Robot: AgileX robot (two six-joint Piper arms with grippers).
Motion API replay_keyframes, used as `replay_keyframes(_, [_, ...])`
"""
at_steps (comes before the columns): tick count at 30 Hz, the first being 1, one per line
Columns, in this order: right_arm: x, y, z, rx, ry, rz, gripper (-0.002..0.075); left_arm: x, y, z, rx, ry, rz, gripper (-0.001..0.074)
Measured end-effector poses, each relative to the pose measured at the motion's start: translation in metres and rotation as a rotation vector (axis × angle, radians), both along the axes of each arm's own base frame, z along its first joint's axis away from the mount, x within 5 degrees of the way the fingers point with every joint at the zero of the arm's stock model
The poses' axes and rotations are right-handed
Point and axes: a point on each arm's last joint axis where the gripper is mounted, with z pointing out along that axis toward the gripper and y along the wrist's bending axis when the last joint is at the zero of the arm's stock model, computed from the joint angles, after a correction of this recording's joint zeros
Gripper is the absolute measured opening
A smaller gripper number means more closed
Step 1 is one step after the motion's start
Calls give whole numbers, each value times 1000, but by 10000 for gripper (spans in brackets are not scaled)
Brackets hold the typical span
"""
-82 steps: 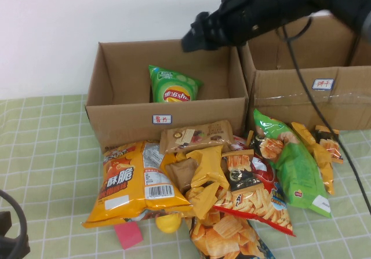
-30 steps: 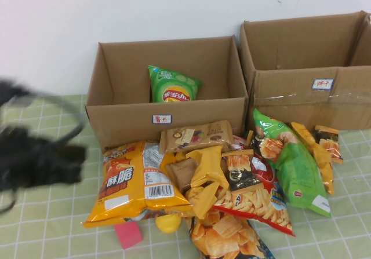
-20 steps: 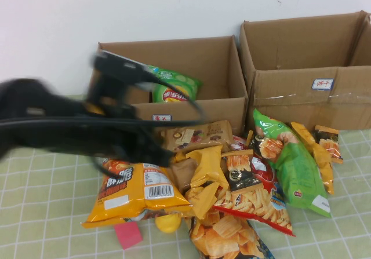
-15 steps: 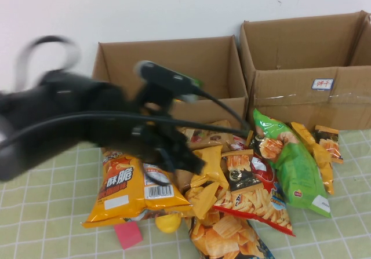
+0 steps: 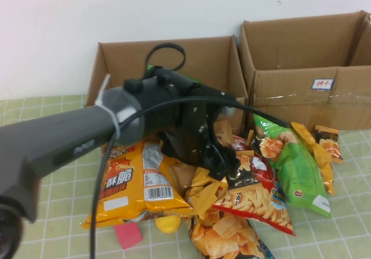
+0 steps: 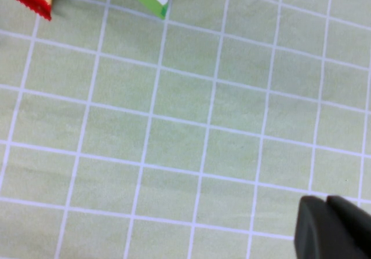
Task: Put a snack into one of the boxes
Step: Pick up the biscuit, then place the biscuit in the biscuit box
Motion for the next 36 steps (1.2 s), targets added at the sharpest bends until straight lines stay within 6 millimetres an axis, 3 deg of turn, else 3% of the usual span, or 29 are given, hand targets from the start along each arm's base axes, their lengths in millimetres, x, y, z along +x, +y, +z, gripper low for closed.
replay_keyframes(6, [0,0,0,1,0,-1,5,8,-7,-10,2,23,3,557])
replay_keyframes(14, [0,-1,0,-6,-6,-6,5,7,-8,-10,4,27,1,263])
replay_keyframes(17, [1,-1,0,-1,-8,-14,5,5,-6,-3,6,29,1,236])
replay_keyframes(21, [1,-1,1,-3,-15,-13,5,3,-5,17,8,18,-19,236])
replay_keyframes(26, [1,-1,1,-2,-17,-12,5,8,-8,58,-48,-87,-55,236])
replay_keyframes(31, [2,-1,1,0,-21,-10,5,21,-18,93,-124,-317,-165,236])
replay_keyframes(36, [3,1,2,11,-39,-5,5,38,-33,114,-274,-537,-169,236])
